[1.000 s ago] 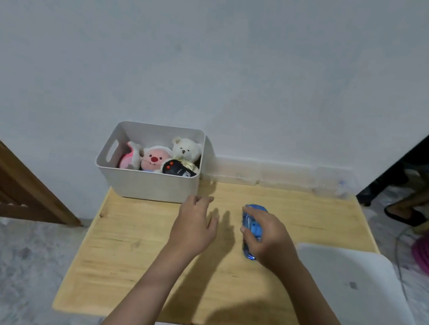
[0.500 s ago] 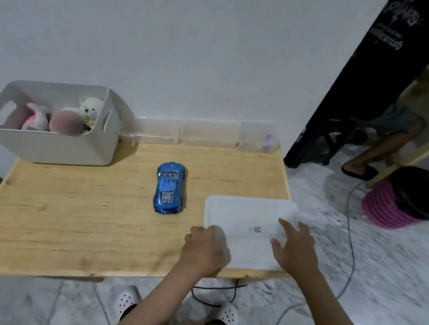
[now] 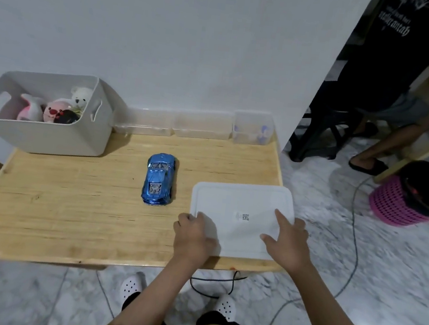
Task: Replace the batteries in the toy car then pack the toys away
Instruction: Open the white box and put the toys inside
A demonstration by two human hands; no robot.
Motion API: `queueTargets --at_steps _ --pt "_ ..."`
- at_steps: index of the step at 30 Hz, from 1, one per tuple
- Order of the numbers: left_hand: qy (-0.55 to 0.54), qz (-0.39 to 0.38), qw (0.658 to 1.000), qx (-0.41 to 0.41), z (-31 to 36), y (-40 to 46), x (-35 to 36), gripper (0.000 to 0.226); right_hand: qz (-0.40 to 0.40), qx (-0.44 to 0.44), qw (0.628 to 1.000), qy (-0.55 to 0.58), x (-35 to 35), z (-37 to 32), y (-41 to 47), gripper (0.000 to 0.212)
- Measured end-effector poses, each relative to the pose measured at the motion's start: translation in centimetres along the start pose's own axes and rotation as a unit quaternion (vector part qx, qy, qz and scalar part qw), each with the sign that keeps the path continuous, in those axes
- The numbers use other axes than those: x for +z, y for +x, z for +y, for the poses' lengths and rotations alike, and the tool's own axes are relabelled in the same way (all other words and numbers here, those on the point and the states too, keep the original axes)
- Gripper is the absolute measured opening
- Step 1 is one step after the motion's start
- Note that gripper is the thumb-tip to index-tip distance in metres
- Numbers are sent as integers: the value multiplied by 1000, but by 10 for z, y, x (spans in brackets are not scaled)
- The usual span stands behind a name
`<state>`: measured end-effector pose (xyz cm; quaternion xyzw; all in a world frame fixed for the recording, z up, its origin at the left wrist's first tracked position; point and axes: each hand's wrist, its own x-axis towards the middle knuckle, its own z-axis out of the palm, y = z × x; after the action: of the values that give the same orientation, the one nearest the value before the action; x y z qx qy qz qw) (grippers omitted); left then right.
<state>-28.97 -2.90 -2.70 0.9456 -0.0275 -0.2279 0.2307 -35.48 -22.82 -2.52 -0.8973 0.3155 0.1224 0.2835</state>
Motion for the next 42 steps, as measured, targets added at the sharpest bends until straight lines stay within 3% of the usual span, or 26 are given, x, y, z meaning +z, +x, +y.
queueTargets --at_steps 4,9,12,17,27,34,42 --pt "-61 69 995 33 0 3 -28 67 52 -21 998 -10 -20 -32 0 79" --pt "-107 165 975 100 -23 18 -97 63 111 -119 987 -15 -18 -93 5 84" --pt "-101 185 973 96 -51 32 -148 68 97 -97 990 7 -15 -161 2 82" --pt "-90 184 976 75 -111 58 -226 76 70 -114 991 -11 5 -273 -5 89" --pt "-82 205 974 53 -233 135 -385 67 93 -191 977 4 84 -465 2 76" --pt "-96 171 980 24 -276 180 -423 65 53 -159 986 -26 115 -529 21 74" --pt "-109 141 984 16 -296 200 -424 64 41 -122 989 -68 134 -552 35 73"
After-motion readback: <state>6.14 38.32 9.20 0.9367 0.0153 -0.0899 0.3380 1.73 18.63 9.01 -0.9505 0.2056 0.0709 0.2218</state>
